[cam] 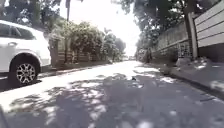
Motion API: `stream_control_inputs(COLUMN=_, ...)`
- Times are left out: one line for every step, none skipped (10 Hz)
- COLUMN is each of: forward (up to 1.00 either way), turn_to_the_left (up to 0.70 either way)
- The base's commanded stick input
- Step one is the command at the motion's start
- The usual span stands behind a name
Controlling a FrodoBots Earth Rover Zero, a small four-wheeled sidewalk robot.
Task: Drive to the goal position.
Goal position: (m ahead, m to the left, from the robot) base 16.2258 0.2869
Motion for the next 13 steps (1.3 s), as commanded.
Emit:
stream_control_inputs(forward=1.00, turn_to_the_left=0.02)
stream_control_inputs(forward=1.00, turn_to_the_left=0.02)
stream_control_inputs(forward=1.00, turn_to_the_left=0.02)
stream_control_inputs(forward=1.00, turn_to_the_left=0.02)
stream_control_inputs(forward=1.00, turn_to_the_left=-0.08)
stream_control_inputs(forward=1.00, turn_to_the_left=-0.38)
stream_control_inputs(forward=1.00, turn_to_the_left=-0.35)
stream_control_inputs(forward=1.00, turn_to_the_left=-0.07)
stream_control_inputs(forward=1.00, turn_to_the_left=-0.15)
stream_control_inputs(forward=1.00, turn_to_the_left=-0.38)
stream_control_inputs(forward=1.00, turn_to_the_left=-0.06)
stream_control_inputs(forward=1.00, turn_to_the_left=-0.32)
stream_control_inputs(forward=1.00, turn_to_the_left=-0.09)
